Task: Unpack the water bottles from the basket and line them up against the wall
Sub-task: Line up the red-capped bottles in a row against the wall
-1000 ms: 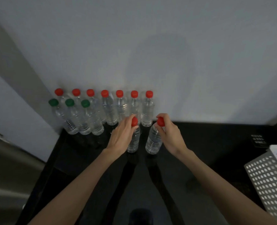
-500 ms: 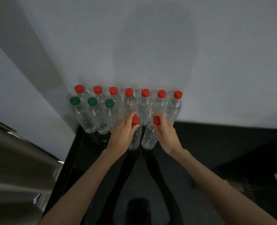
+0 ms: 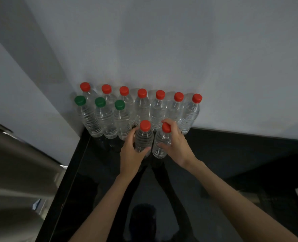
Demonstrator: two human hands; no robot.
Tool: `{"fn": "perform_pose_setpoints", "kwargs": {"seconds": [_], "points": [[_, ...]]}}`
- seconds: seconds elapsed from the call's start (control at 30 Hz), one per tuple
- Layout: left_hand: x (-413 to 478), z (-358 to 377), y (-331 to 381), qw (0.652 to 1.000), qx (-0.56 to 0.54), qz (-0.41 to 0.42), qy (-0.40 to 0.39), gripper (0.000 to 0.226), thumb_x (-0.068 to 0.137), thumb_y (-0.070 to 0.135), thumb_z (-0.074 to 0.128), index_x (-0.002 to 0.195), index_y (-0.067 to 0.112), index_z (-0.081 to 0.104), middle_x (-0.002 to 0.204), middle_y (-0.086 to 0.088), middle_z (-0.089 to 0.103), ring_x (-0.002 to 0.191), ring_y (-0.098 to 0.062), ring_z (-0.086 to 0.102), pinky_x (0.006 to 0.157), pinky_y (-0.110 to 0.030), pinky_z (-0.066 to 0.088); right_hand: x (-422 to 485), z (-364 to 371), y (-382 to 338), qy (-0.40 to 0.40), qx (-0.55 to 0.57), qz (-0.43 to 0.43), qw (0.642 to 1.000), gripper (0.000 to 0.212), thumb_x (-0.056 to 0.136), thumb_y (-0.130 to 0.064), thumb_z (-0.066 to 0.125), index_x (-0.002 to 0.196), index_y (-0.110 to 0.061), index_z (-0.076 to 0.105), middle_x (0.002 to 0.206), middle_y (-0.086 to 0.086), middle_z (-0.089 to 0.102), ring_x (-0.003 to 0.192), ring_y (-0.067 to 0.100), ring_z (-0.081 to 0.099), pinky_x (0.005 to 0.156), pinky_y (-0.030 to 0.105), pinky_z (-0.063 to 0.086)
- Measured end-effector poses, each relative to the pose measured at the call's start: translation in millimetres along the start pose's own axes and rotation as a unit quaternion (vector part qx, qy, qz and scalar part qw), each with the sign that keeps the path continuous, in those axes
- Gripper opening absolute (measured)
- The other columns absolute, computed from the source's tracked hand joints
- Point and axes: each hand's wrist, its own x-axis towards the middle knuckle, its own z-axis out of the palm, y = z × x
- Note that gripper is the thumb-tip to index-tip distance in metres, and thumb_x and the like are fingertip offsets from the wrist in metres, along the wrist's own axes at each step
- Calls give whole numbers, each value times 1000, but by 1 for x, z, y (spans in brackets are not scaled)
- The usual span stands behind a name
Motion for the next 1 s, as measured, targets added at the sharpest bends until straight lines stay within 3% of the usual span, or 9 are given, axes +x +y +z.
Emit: {"fn": "perform_pose_setpoints", "kwargs": {"seconds": [0.13, 0.27, 0.37, 0.6, 0.77, 0.93, 1.0], "points": [[7, 6, -6, 999, 17, -27, -4, 76, 67, 26, 85, 130, 35, 43, 96, 38, 55, 105, 6, 57, 92, -23, 45, 6, 1, -3, 2, -9, -7, 1000, 74, 78, -2, 72, 131, -30, 29, 121, -1, 48, 111, 16, 52, 97, 41, 49], [15, 6, -5, 1000, 12, -23, -1, 74, 68, 34, 84, 130, 34, 43, 97, 31, 59, 94, 15, 55, 91, -23, 46, 18, -1, -3, -1, -19, -11, 1000, 72, 78, -3, 71, 129, -29, 29, 118, -1, 45, 110, 15, 50, 97, 41, 47], [23, 7, -7, 1000, 6, -25, 17, 76, 68, 34, 84, 132, 30, 44, 106, 21, 65, 99, 9, 59, 92, -24, 48, 32, 2, -1, 4, -35, -24, 999, 71, 78, -6, 72, 130, -29, 29, 120, 0, 47, 111, 17, 50, 97, 44, 47], [46, 16, -7, 997, 6, -14, 73, 65, 70, 30, 84, 121, 41, 45, 106, 26, 60, 102, 16, 54, 89, -16, 47, 59, 7, 5, 32, -51, 6, 998, 75, 78, -10, 74, 133, -31, 27, 129, 4, 41, 116, 25, 43, 101, 47, 42], [50, 29, -8, 991, 32, 0, 131, 76, 72, 27, 82, 136, 32, 41, 134, 11, 52, 126, -8, 49, 102, -35, 45, 68, 13, 8, 73, -64, 18, 995, 81, 76, -7, 75, 136, -31, 27, 127, 8, 34, 118, 25, 40, 100, 45, 45], [43, 35, -18, 989, 23, -19, 146, 83, 76, 24, 78, 144, 35, 32, 146, 10, 42, 134, -11, 42, 104, -44, 45, 65, 16, 11, 86, -79, -9, 993, 81, 75, -11, 78, 133, -37, 27, 127, 7, 34, 116, 21, 41, 98, 38, 47], [38, 33, -24, 991, -22, -11, 130, 83, 81, 18, 74, 147, 39, 27, 150, 12, 36, 136, -12, 41, 103, -39, 47, 65, 15, 12, 84, -71, -11, 994, 82, 75, -12, 79, 133, -39, 27, 125, 7, 34, 116, 21, 41, 98, 34, 45]]}}
